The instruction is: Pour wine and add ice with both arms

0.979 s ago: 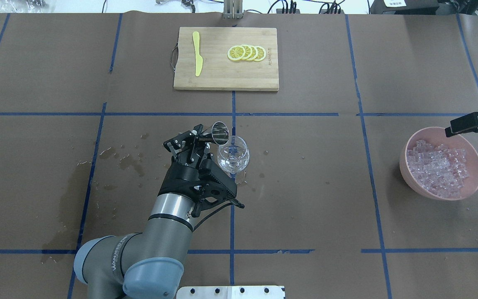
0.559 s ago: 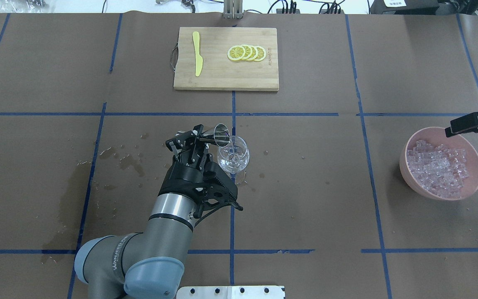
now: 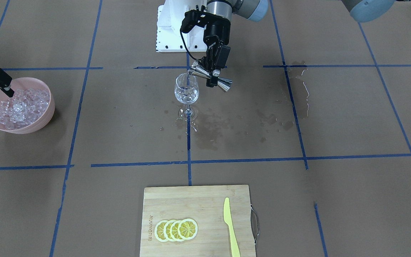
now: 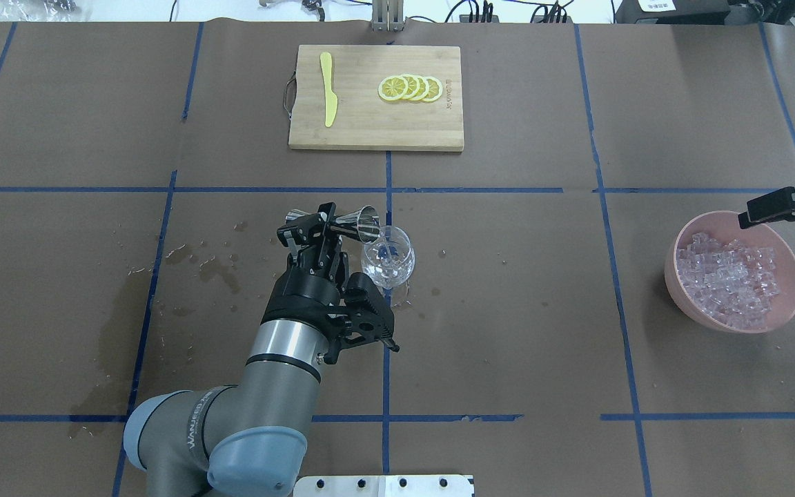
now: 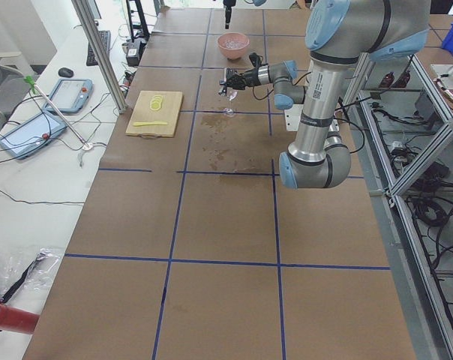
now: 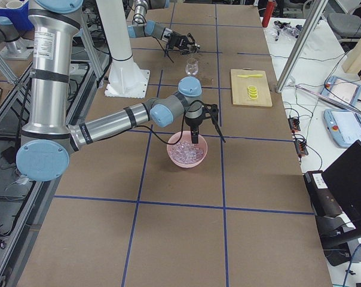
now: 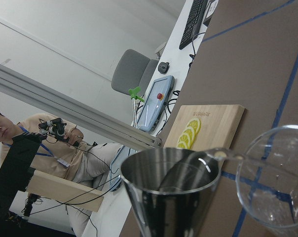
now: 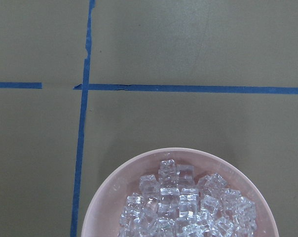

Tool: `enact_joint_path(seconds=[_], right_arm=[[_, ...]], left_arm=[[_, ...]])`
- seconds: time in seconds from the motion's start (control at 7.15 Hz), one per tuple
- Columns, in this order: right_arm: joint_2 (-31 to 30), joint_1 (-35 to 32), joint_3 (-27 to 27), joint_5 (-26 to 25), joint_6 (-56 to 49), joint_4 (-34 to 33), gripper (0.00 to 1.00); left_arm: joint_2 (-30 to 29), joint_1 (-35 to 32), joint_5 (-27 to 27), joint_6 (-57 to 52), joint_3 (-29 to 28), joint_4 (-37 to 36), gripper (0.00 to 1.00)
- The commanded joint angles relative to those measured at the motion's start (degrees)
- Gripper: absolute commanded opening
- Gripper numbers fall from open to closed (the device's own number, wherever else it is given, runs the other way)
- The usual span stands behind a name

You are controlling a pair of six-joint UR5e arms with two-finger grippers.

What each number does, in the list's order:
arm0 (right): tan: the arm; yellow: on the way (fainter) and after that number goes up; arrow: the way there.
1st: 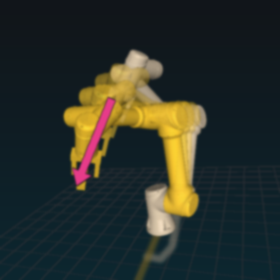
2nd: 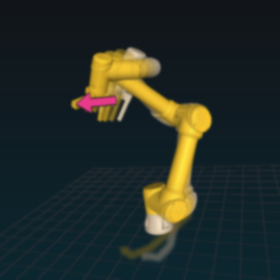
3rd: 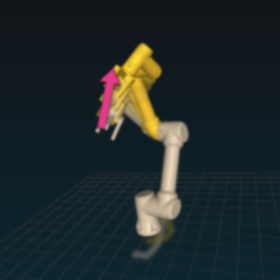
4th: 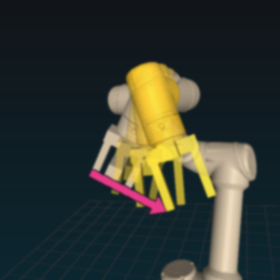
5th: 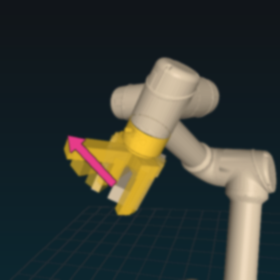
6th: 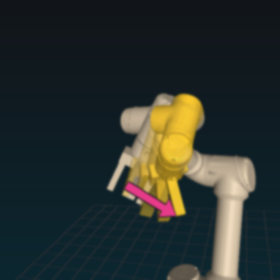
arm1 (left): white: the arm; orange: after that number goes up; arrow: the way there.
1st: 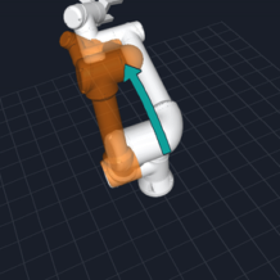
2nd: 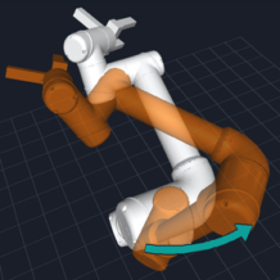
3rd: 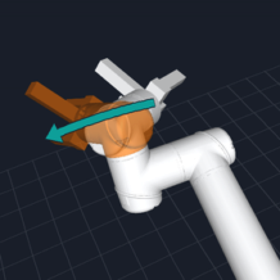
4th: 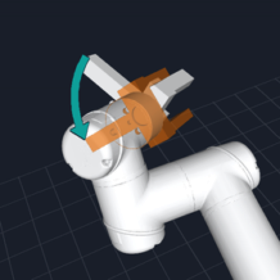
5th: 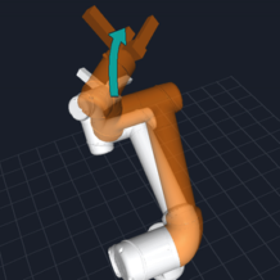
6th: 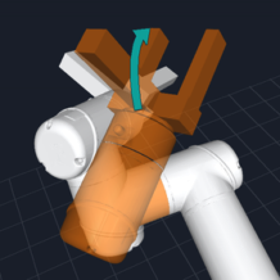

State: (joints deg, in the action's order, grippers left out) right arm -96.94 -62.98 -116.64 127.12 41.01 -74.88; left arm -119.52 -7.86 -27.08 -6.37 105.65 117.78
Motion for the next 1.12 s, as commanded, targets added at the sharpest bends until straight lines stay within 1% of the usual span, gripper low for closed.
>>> enact_joint_path(seconds=[0.0,0.56,0.98], right_arm=[[0.4,0.7,0.0,0.0,1.4,0.1,1.00],[0.4,0.8,-0.1,-0.1,1.4,0.1,1.00],[0.8,0.8,-0.1,-0.1,1.4,0.0,1.00]], left_arm=[[-0.4,0.0,1.4,-5.0,0.0,0.0,0.00],[-0.7,-0.2,1.6,-12.7,0.2,0.0,0.00],[-0.9,-0.2,4.2,-19.3,0.2,-0.1,0.00]])
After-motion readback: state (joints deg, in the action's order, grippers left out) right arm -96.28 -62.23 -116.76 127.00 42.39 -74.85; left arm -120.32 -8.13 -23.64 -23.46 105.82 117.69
